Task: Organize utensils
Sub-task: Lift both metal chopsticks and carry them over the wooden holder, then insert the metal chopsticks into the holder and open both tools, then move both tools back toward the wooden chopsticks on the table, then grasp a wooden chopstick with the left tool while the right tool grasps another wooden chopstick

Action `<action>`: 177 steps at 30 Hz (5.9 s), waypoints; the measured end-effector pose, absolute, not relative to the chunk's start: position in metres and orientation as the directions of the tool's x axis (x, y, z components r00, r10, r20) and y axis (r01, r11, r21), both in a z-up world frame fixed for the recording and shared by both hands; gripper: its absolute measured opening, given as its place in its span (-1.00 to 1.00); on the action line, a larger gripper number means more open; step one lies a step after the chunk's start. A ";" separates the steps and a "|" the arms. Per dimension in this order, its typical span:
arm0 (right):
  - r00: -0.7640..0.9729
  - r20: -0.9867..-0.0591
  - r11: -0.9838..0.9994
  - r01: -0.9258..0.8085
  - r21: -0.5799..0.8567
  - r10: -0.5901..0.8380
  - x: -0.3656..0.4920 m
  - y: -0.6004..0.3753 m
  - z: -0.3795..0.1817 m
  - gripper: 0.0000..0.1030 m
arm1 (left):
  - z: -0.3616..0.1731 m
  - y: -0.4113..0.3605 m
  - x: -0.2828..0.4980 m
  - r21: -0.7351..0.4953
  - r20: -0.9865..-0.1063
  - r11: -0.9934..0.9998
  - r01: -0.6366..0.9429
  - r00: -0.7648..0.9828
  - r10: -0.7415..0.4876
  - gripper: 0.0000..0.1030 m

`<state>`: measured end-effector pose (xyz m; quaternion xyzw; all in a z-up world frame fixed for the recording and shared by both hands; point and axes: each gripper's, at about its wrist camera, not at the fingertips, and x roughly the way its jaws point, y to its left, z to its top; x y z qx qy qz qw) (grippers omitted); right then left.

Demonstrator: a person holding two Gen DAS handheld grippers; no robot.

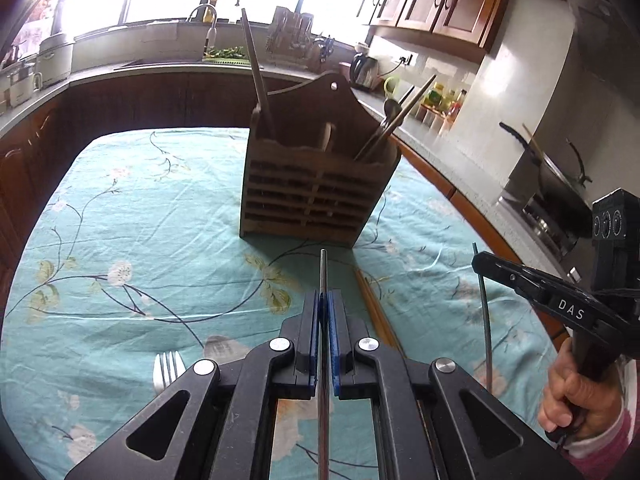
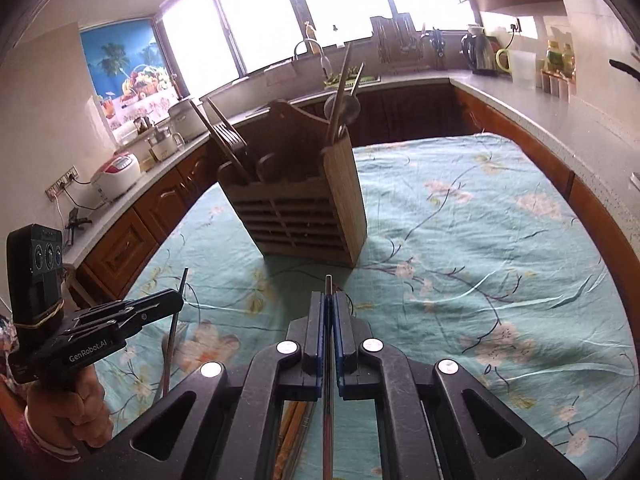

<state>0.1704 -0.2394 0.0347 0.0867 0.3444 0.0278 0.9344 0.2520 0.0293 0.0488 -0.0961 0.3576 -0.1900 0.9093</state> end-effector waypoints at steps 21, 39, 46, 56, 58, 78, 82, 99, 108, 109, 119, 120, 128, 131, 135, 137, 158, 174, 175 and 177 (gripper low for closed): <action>0.884 -0.452 0.982 -0.032 0.188 0.115 0.149 -0.235 0.117 -0.92 | 0.108 0.078 0.183 -0.330 -0.438 0.889 0.317 0.783 -0.442 -0.96; 0.915 -0.388 0.982 -0.037 0.184 0.107 0.170 -0.237 0.144 -0.92 | 0.136 0.088 0.211 -0.319 -0.350 0.897 0.306 0.841 -0.412 -0.96; 0.943 -0.320 0.984 -0.040 0.175 0.095 0.195 -0.235 0.176 -0.92 | 0.162 0.091 0.240 -0.306 -0.270 0.901 0.309 0.879 -0.393 -0.96; 0.965 -0.256 0.984 -0.015 0.178 0.061 0.249 -0.242 0.200 -0.92 | 0.163 0.084 0.297 -0.292 -0.210 0.913 0.285 0.912 -0.352 -0.96; 0.963 -0.262 0.983 -0.009 0.182 0.057 0.261 -0.245 0.196 -0.92 | 0.156 0.080 0.311 -0.294 -0.212 0.916 0.274 0.916 -0.342 -0.96; 0.908 -0.415 0.971 0.043 0.236 0.061 0.305 -0.261 0.104 -0.92 | 0.080 0.048 0.411 -0.338 -0.374 0.920 0.199 0.869 -0.325 -0.95; 0.901 -0.430 0.973 0.046 0.226 0.057 0.307 -0.259 0.099 -0.91 | 0.084 0.045 0.418 -0.320 -0.395 0.924 0.209 0.857 -0.331 -0.95; 0.891 -0.450 0.973 0.043 0.228 0.066 0.311 -0.258 0.100 -0.81 | 0.087 0.049 0.408 -0.311 -0.408 0.924 0.221 0.847 -0.340 -0.94; 0.922 -0.376 0.964 0.017 0.264 0.086 0.287 -0.260 0.117 -0.19 | 0.094 0.063 0.380 -0.333 -0.378 0.919 0.213 0.863 -0.337 -0.48; 0.929 -0.361 0.963 0.015 0.269 0.087 0.282 -0.260 0.120 -0.07 | 0.096 0.064 0.374 -0.334 -0.375 0.919 0.211 0.865 -0.334 -0.36; 0.965 -0.255 0.956 0.010 0.292 0.067 0.223 -0.266 0.134 0.93 | 0.093 0.075 0.302 -0.309 -0.358 0.940 0.148 0.897 -0.259 0.58; 0.964 -0.259 0.957 0.012 0.289 0.067 0.218 -0.265 0.132 0.94 | 0.092 0.075 0.294 -0.306 -0.362 0.941 0.145 0.896 -0.256 0.58; 0.949 -0.311 0.959 0.035 0.280 0.056 0.184 -0.263 0.112 0.95 | 0.085 0.073 0.244 -0.314 -0.397 0.941 0.130 0.882 -0.254 0.68; 0.942 -0.331 0.960 0.044 0.275 0.052 0.172 -0.263 0.104 0.95 | 0.080 0.076 0.227 -0.321 -0.413 0.939 0.120 0.875 -0.253 0.69; 0.930 -0.363 0.957 0.059 0.283 0.050 0.159 -0.264 0.091 0.95 | 0.075 0.082 0.212 -0.345 -0.442 0.933 0.101 0.859 -0.257 0.69; 0.925 -0.376 0.956 0.066 0.286 0.049 0.152 -0.265 0.084 0.95 | 0.072 0.085 0.205 -0.349 -0.456 0.932 0.095 0.852 -0.258 0.69; 0.912 -0.408 0.904 0.201 0.377 -0.033 0.101 -0.315 0.054 0.95 | 0.023 -0.034 0.243 -0.217 -0.705 0.956 0.199 0.645 -0.295 0.60; 0.882 -0.469 0.923 0.147 0.355 0.039 0.128 -0.291 0.036 0.95 | -0.013 -0.047 0.250 -0.019 -0.794 0.966 0.259 0.583 -0.173 0.31; 0.879 -0.475 0.930 0.134 0.343 0.048 0.131 -0.286 0.034 0.94 | -0.012 -0.038 0.246 -0.050 -0.792 0.964 0.262 0.577 -0.198 0.28; 0.862 -0.505 0.947 0.120 0.299 0.050 0.140 -0.275 0.028 0.83 | -0.009 -0.020 0.241 -0.086 -0.791 0.966 0.243 0.574 -0.214 0.27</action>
